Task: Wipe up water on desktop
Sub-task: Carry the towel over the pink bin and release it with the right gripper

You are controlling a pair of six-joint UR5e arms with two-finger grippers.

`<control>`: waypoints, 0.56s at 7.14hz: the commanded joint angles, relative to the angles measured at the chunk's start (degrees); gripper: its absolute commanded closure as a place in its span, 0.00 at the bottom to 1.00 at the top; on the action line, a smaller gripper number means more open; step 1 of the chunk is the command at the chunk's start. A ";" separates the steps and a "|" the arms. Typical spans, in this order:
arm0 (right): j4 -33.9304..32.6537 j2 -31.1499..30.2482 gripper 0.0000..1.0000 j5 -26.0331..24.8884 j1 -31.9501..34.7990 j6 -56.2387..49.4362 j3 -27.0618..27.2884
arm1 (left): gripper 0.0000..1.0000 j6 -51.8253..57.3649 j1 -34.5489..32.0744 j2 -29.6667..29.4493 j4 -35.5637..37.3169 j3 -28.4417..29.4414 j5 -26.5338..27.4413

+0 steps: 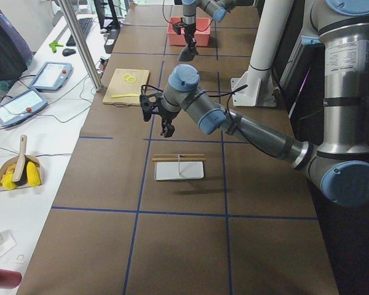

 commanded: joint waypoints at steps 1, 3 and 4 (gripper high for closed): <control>-7.75 -0.35 0.99 5.81 13.01 0.00 2.59 | 0.00 2.96 -0.09 0.07 0.08 0.60 0.05; -9.80 -3.32 0.99 10.95 24.04 -3.06 2.86 | 0.00 16.55 -2.45 4.54 0.26 3.14 2.84; -9.80 -6.65 0.99 10.96 26.51 -8.74 2.60 | 0.00 25.75 -4.90 5.69 0.70 5.94 3.73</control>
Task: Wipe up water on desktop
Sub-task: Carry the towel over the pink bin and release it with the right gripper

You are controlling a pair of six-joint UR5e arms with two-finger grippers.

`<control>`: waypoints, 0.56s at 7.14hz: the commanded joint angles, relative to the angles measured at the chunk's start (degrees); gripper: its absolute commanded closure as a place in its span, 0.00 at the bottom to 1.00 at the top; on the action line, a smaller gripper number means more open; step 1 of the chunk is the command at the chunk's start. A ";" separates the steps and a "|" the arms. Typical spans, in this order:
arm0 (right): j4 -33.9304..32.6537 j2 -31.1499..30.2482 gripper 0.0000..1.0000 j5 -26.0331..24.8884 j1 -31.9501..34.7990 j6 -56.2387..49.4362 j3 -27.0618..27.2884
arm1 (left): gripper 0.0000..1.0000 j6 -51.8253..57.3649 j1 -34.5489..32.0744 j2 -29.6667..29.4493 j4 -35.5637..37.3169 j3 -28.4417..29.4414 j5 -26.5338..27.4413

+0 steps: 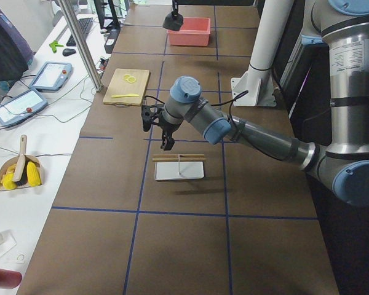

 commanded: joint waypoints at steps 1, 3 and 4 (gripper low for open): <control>-0.42 -7.77 0.99 0.70 6.46 -12.60 -0.72 | 0.00 19.10 -5.36 1.61 6.17 3.77 1.38; 0.02 -16.56 0.99 0.17 8.86 -23.54 -3.01 | 0.00 34.79 -9.95 1.09 19.36 4.05 1.46; 0.54 -20.52 0.98 0.25 8.77 -23.75 -3.19 | 0.00 36.84 -9.87 1.35 21.41 4.05 2.68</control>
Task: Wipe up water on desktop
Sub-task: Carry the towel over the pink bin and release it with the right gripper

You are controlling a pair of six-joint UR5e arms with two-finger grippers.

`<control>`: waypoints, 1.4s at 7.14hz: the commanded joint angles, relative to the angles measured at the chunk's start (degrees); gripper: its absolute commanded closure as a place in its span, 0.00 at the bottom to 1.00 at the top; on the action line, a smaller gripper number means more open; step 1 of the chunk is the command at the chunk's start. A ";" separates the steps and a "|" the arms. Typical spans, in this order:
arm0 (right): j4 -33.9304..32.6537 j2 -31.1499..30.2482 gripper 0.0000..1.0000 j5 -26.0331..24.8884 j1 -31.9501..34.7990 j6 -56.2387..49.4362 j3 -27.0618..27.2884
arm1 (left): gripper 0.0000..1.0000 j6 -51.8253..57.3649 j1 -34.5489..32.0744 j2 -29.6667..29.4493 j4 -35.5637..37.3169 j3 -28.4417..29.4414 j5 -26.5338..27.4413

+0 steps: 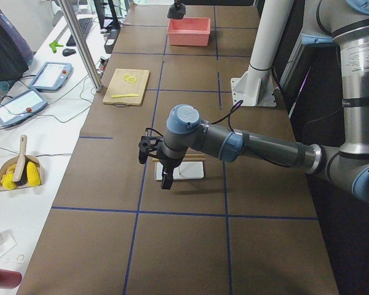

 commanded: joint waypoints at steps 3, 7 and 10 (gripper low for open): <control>0.63 -10.60 0.97 0.44 -0.21 -6.05 -2.93 | 0.00 9.52 -1.12 0.54 4.51 3.32 1.25; 0.72 -9.90 0.00 2.73 -1.53 -5.96 -3.12 | 0.00 9.87 -1.12 0.81 4.51 4.20 1.25; 6.05 -10.42 0.00 2.64 -0.75 -6.22 -3.55 | 0.00 9.96 -1.12 0.63 4.51 4.99 1.25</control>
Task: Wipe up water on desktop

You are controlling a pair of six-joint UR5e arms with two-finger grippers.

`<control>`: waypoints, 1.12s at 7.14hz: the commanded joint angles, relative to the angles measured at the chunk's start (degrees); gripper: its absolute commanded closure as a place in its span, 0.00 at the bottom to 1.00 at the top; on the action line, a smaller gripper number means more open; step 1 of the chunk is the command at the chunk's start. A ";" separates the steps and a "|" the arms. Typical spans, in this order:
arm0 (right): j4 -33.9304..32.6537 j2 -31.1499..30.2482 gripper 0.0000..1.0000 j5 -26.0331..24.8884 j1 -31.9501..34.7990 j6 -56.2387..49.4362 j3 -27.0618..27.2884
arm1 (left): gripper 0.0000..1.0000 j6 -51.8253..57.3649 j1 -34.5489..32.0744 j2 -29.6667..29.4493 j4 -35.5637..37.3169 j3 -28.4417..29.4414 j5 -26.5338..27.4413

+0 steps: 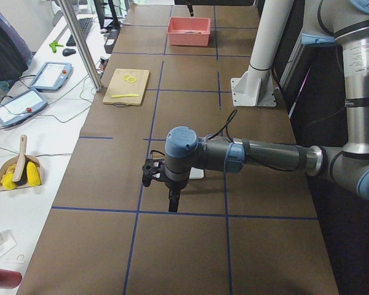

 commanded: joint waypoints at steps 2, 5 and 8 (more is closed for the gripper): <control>4.05 -0.09 0.00 0.11 8.93 -10.41 -4.37 | 0.00 5.65 -0.08 -0.48 0.17 5.25 -0.17; 16.75 -1.14 0.00 7.28 19.68 -16.01 -16.91 | 0.00 7.27 -0.26 -0.57 0.35 8.78 -0.26; 23.91 -1.67 0.00 7.32 20.75 -10.96 -23.81 | 0.00 7.19 -0.95 -0.05 -0.26 8.18 -0.61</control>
